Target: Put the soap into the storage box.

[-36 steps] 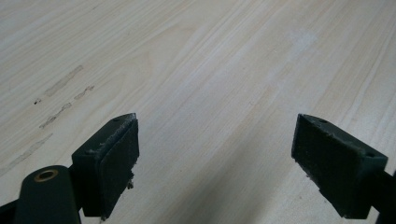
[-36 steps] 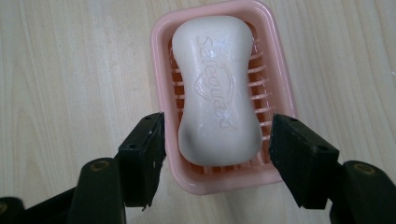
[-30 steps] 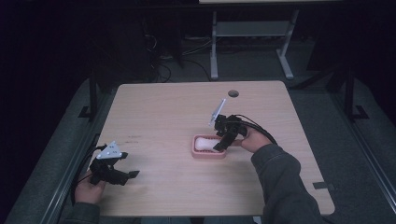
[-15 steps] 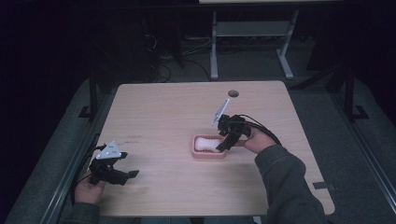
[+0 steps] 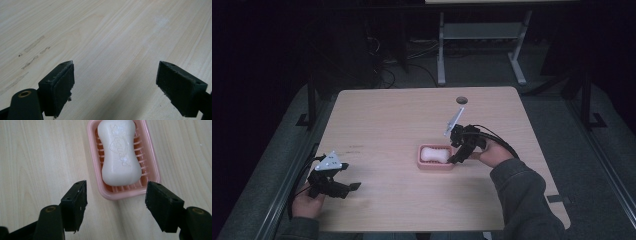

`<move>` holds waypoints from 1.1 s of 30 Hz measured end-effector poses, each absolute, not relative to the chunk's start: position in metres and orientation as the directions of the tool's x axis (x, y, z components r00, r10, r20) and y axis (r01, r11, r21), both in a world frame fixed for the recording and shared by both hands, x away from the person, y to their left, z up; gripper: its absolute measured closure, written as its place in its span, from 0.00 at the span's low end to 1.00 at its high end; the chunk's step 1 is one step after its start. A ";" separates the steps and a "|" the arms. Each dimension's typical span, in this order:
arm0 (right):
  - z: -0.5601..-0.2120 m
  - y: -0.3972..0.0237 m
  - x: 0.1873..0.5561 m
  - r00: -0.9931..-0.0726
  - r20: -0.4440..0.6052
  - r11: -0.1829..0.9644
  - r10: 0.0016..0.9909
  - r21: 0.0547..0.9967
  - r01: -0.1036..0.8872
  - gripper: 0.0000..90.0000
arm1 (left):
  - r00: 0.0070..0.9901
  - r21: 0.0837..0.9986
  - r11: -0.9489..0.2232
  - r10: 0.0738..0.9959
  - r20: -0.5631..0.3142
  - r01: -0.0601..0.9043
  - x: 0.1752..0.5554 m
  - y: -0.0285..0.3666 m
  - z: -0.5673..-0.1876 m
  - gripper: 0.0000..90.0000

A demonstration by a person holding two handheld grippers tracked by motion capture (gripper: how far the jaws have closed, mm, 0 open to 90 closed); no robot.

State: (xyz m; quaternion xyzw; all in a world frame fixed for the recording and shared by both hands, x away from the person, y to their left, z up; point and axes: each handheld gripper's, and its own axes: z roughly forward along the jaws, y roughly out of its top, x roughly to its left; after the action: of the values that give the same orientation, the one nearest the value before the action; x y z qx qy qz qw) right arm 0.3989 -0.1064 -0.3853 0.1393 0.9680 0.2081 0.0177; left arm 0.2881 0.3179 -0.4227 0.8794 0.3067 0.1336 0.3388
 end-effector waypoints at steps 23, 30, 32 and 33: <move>-0.390 -0.131 0.384 -0.943 0.045 0.850 0.330 0.421 0.317 0.34 | 0.779 0.673 -0.588 0.627 0.027 0.450 0.288 0.316 -0.424 0.17; -0.388 -0.133 0.380 -0.940 0.038 0.851 0.339 0.413 0.324 0.34 | 0.779 0.674 -0.587 0.627 0.028 0.449 0.288 0.316 -0.424 0.17; -0.388 -0.134 0.378 -0.941 0.032 0.845 0.338 0.430 0.318 0.34 | 0.778 0.673 -0.587 0.627 0.027 0.450 0.288 0.316 -0.424 0.17; -0.388 -0.135 0.377 -0.939 0.040 0.841 0.341 0.433 0.324 0.34 | 0.779 0.673 -0.588 0.627 0.028 0.449 0.288 0.316 -0.424 0.17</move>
State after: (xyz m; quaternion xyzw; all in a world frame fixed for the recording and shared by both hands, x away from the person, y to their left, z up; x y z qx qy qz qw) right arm 0.3775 -0.1354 -0.3883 0.1734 0.9593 0.2221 0.0194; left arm 0.2880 0.3160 -0.4239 0.8811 0.3052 0.1321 0.3362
